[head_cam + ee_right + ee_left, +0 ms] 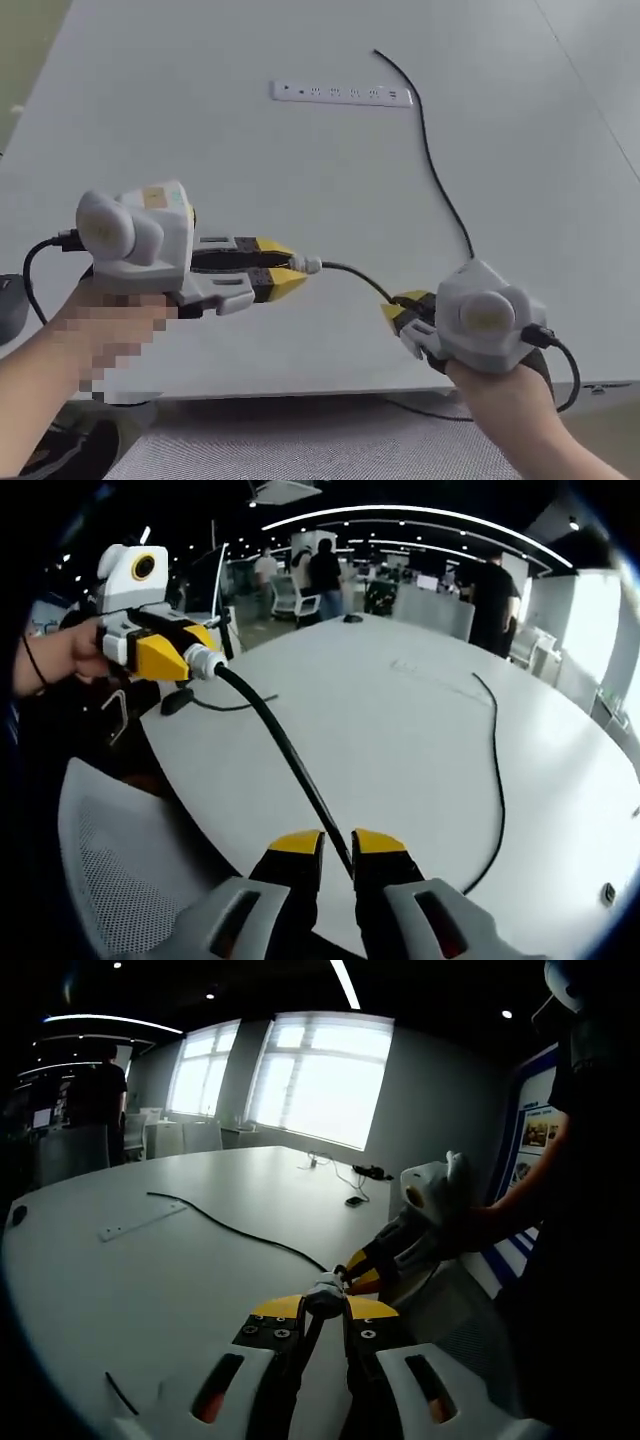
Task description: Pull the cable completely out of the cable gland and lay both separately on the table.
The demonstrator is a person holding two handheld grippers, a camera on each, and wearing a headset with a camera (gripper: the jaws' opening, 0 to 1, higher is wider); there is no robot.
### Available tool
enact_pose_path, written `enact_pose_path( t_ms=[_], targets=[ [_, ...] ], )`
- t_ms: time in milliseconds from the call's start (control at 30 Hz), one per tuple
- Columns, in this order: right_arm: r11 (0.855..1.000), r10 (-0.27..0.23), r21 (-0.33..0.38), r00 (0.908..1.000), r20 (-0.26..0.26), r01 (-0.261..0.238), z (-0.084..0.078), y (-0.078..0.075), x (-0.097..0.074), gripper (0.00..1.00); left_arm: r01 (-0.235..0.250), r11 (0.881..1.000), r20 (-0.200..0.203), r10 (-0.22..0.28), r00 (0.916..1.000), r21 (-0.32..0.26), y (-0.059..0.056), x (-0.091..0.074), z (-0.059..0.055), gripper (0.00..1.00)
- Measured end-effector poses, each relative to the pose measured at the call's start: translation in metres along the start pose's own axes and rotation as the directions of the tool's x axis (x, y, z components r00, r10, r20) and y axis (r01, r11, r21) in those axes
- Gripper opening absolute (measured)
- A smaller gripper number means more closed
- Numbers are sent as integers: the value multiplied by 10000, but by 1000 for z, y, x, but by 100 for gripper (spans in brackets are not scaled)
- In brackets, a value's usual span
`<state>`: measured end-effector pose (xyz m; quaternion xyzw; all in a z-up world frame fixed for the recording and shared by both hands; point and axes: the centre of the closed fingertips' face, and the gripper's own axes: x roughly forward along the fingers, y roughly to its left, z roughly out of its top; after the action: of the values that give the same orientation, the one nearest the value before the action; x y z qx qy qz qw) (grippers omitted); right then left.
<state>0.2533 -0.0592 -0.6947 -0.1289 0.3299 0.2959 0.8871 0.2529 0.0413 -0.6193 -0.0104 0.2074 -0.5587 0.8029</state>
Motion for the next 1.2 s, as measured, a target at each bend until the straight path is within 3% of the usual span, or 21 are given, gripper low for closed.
enact_pose_path(
  t_ms=[100, 200, 267, 400, 500, 633, 667, 800, 900, 1000, 1100, 1200],
  targets=[
    [9969, 3, -783, 9993, 369, 26, 19, 3, -9, 12, -2, 10000, -20, 2, 10000, -15, -2, 0, 0, 15],
    [9755, 175, -2201, 9980, 601, -38, 42, 15, -18, 14, -12, 10000, -40, 11, 10000, -28, -4, 0, -1, 15],
    [9605, 463, -2769, 9966, 678, -258, 53, 26, -19, 14, -31, 10000, -41, 31, 10000, -50, -5, 0, -2, 15],
    [9125, 1104, -4016, 9922, 577, -781, 67, 51, -15, 14, -72, 9999, -64, 71, 10000, -135, -5, -2, -4, 15],
    [8707, 1038, -4881, 9927, 609, -611, 76, 59, -13, 13, -68, 9999, -147, 66, 9999, -134, -5, -2, -7, 15],
    [8372, 1167, -5425, 9917, 536, -692, 80, 67, -9, 10, -59, 9999, -201, 57, 9998, -109, -6, -2, -8, 15],
    [8150, 1204, -5747, 9918, 440, -734, 79, 70, -7, 9, -45, 9999, -201, 42, 9998, -128, -7, -2, -8, 15],
    [7590, 1066, -6485, 9937, 359, -579, 78, 76, -2, 6, 4, 9999, -275, -7, 9996, -115, -8, -1, -10, 15],
    [7576, 1073, -6500, 9937, 340, -595, 77, 78, -1, 1, -73, 9999, -298, 70, 9995, -119, -6, -1, -11, 15],
    [7683, 1083, -6372, 9935, 355, -610, 76, 76, -1, 1, -44, 10000, -400, 41, 9992, -73, -6, 0, -13, 15],
    [7663, 1003, -6401, 9943, 353, -546, 74, 74, 0, 1, -8, 10000, -445, 6, 9990, -47, -7, 2, -13, 15],
    [7844, 954, -6181, 9947, 385, -513, 73, 70, 0, 0, 20, 10000, -460, -21, 9989, -28, -7, 5, -12, 15]
  ],
)
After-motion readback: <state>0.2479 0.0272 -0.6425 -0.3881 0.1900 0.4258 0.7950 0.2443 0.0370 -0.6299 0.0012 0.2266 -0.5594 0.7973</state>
